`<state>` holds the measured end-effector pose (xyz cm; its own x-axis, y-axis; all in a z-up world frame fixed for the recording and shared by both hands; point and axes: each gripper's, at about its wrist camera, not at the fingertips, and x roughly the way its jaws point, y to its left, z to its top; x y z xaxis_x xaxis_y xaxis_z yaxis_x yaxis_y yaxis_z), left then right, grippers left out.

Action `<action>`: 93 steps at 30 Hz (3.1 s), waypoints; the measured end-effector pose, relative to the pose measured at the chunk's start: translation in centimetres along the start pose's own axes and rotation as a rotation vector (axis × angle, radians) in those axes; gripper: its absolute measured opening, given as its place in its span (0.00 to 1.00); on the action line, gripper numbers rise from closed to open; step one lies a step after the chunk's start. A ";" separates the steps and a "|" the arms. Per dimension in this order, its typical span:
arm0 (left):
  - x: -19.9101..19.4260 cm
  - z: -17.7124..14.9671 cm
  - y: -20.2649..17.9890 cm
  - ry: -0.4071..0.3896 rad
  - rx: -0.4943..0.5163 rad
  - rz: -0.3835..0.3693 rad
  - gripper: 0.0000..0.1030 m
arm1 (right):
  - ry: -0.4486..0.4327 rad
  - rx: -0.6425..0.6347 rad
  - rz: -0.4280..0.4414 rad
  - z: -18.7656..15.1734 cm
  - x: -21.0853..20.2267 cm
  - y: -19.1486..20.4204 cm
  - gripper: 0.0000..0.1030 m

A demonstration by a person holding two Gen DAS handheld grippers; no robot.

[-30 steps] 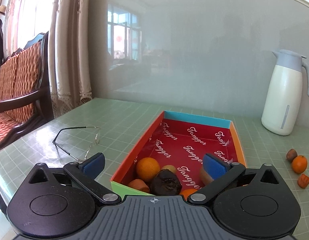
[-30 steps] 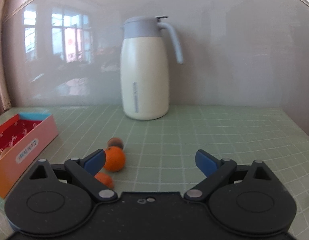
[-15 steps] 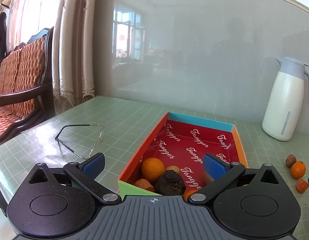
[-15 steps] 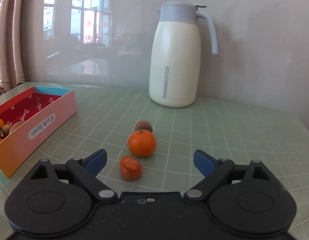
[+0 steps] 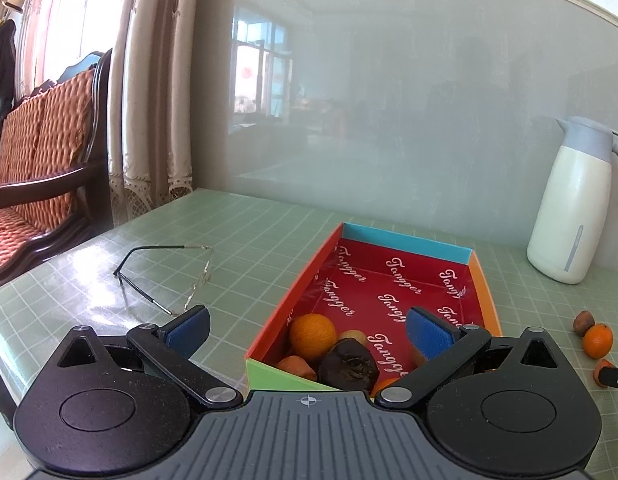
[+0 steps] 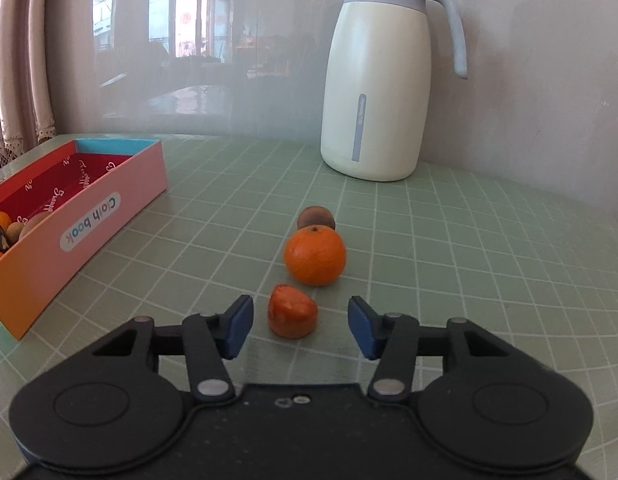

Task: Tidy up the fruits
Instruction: 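Reach the right gripper toward the remaining carrot slice, then close the right gripper on the carrot slice and lift it, then carry the carrot slice into the red box and open the right gripper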

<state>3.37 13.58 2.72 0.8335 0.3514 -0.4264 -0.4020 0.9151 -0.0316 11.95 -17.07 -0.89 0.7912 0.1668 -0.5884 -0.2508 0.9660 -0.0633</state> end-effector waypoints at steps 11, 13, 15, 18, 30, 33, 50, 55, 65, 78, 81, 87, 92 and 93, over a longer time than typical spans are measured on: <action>0.1 0.0 0.5 0.008 -0.004 0.007 1.00 | 0.030 0.011 0.003 0.1 1.1 0.6 0.38; 0.1 0.0 0.6 0.008 -0.007 0.006 1.00 | 0.035 0.013 -0.009 0.1 1.3 0.6 0.30; 0.2 0.0 0.7 0.009 -0.008 0.004 1.00 | 0.037 0.022 -0.004 0.1 1.2 0.4 0.27; 0.1 -0.1 0.5 0.008 -0.005 0.002 1.00 | 0.035 0.017 -0.005 0.1 1.2 0.4 0.27; 0.1 -0.2 0.9 0.008 -0.008 0.009 1.00 | -0.023 0.027 0.008 1.0 -0.1 1.2 0.27; 0.0 -0.2 1.1 0.010 -0.006 0.009 1.00 | -0.039 0.023 0.019 1.3 -0.4 1.7 0.27; 0.1 -0.4 2.9 0.021 -0.008 0.036 1.00 | -0.097 0.033 0.081 2.8 -0.7 5.3 0.27; 0.2 -0.5 4.0 0.024 -0.018 0.055 1.00 | -0.143 0.031 0.105 3.2 -1.1 6.5 0.27; 0.4 -0.7 5.9 0.031 -0.025 0.083 1.00 | -0.182 0.019 0.171 3.7 -1.3 9.3 0.27; 0.8 -1.0 8.2 0.054 -0.028 0.125 1.00 | -0.224 -0.009 0.275 4.2 -1.1 13.9 0.27; 0.9 -1.1 8.6 0.058 -0.029 0.129 1.00 | -0.224 -0.031 0.299 4.1 -1.0 15.3 0.27; 0.6 -1.3 9.1 0.061 -0.026 0.138 1.00 | -0.221 -0.076 0.334 3.9 -0.7 17.7 0.27; 0.5 -1.3 9.9 0.065 -0.035 0.148 1.00 | -0.214 -0.091 0.345 3.8 -0.4 18.8 0.27; 0.5 -1.3 10.0 0.066 -0.037 0.149 1.00 | -0.215 -0.093 0.347 3.8 -0.3 18.9 0.27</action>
<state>-0.78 22.65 0.99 0.7372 0.4682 -0.4871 -0.5341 0.8454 0.0042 9.03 1.87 1.15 0.7470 0.5260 -0.4066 -0.5642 0.8251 0.0307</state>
